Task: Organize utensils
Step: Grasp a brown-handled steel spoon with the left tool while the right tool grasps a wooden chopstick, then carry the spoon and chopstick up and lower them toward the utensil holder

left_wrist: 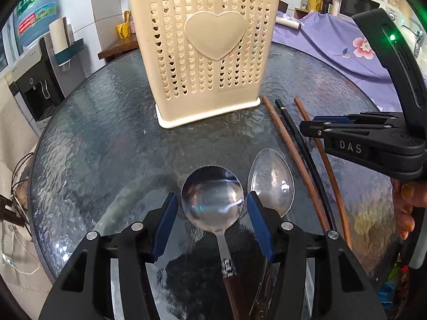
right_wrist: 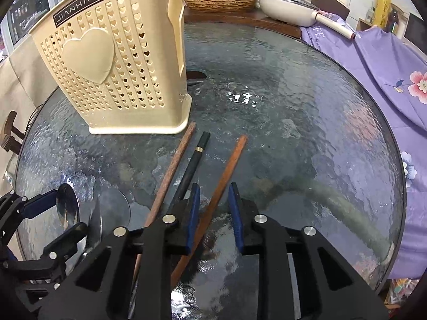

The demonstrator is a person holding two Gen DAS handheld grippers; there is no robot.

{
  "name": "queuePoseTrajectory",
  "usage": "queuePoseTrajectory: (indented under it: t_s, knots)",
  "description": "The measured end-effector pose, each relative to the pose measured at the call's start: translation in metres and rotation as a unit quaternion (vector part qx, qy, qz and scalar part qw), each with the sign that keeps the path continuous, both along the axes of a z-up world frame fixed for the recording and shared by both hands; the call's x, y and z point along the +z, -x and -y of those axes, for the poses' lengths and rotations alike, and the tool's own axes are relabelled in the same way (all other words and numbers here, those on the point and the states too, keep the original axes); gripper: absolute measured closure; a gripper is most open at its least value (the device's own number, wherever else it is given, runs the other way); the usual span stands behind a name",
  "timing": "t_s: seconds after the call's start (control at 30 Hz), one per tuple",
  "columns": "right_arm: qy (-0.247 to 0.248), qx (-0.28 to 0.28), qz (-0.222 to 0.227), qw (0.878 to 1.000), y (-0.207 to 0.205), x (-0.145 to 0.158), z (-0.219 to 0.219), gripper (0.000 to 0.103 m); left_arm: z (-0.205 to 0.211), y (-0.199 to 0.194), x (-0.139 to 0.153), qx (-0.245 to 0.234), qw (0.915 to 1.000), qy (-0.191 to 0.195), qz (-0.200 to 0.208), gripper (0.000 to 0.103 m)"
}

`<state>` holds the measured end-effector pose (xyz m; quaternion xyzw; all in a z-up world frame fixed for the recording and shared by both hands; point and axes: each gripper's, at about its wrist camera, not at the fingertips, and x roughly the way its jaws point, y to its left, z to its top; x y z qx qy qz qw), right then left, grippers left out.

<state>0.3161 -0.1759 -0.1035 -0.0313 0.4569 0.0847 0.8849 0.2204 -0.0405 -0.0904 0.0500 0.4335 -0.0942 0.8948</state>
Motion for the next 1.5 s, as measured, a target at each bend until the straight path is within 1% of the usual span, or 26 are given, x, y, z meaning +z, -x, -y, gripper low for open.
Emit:
queuePoseTrajectory:
  t_s: [0.1, 0.17, 0.27, 0.43, 0.53, 0.63, 0.7, 0.8, 0.9, 1.0, 1.1, 1.17, 1.23, 1.5]
  knots:
    - [0.003, 0.001, 0.001, 1.0, -0.004, 0.001, -0.003, 0.086, 0.004, -0.003, 0.001, 0.0, 1.0, -0.002, -0.002, 0.057]
    - [0.002, 0.001, 0.001, 1.0, -0.006, 0.002, -0.004, 0.093, 0.004, -0.002, 0.001, 0.001, 1.0, 0.0, -0.003, 0.057]
    - [-0.003, 0.002, 0.001, 1.0, -0.007, 0.002, -0.002, 0.095, 0.003, -0.001, 0.001, 0.002, 1.0, 0.001, -0.002, 0.057]
    - [-0.021, 0.0, -0.004, 1.0, -0.011, 0.002, 0.004, 0.095, -0.004, -0.001, 0.003, 0.006, 0.9998, 0.019, -0.003, 0.057]
    - [-0.038, -0.005, -0.005, 0.999, -0.013, 0.002, 0.011, 0.095, -0.01, 0.0, 0.009, 0.008, 0.9995, 0.031, 0.006, 0.057]
    - [-0.062, -0.009, 0.008, 0.998, -0.01, 0.008, 0.019, 0.096, -0.018, 0.004, 0.02, 0.009, 0.9985, 0.048, 0.022, 0.057]
    - [-0.076, -0.008, 0.022, 0.997, -0.007, 0.016, 0.025, 0.096, -0.023, 0.008, 0.03, 0.012, 0.9972, 0.063, 0.039, 0.057]
    - [-0.116, -0.002, 0.043, 0.992, 0.003, 0.033, 0.033, 0.096, -0.029, 0.016, 0.048, 0.012, 0.9946, 0.078, 0.067, 0.057]
    - [-0.179, 0.021, 0.065, 0.981, 0.014, 0.057, 0.047, 0.096, -0.034, 0.025, 0.067, 0.007, 0.9915, 0.092, 0.092, 0.057]
    - [-0.202, 0.034, 0.098, 0.974, 0.027, 0.081, 0.059, 0.096, -0.039, 0.032, 0.083, 0.006, 0.9883, 0.106, 0.109, 0.057]
    - [-0.216, 0.05, 0.128, 0.967, 0.041, 0.102, 0.067, 0.096, -0.044, 0.037, 0.096, 0.004, 0.9848, 0.124, 0.122, 0.057]
    - [-0.215, 0.056, 0.142, 0.965, 0.049, 0.112, 0.068, 0.096, -0.046, 0.04, 0.103, 0.003, 0.9829, 0.132, 0.129, 0.058]
    - [-0.21, 0.061, 0.153, 0.964, 0.055, 0.119, 0.069, 0.096, -0.045, 0.04, 0.107, 0.004, 0.982, 0.131, 0.136, 0.058]
    - [-0.224, 0.079, 0.171, 0.956, 0.069, 0.14, 0.07, 0.096, -0.046, 0.043, 0.116, -0.003, 0.98, 0.135, 0.146, 0.058]
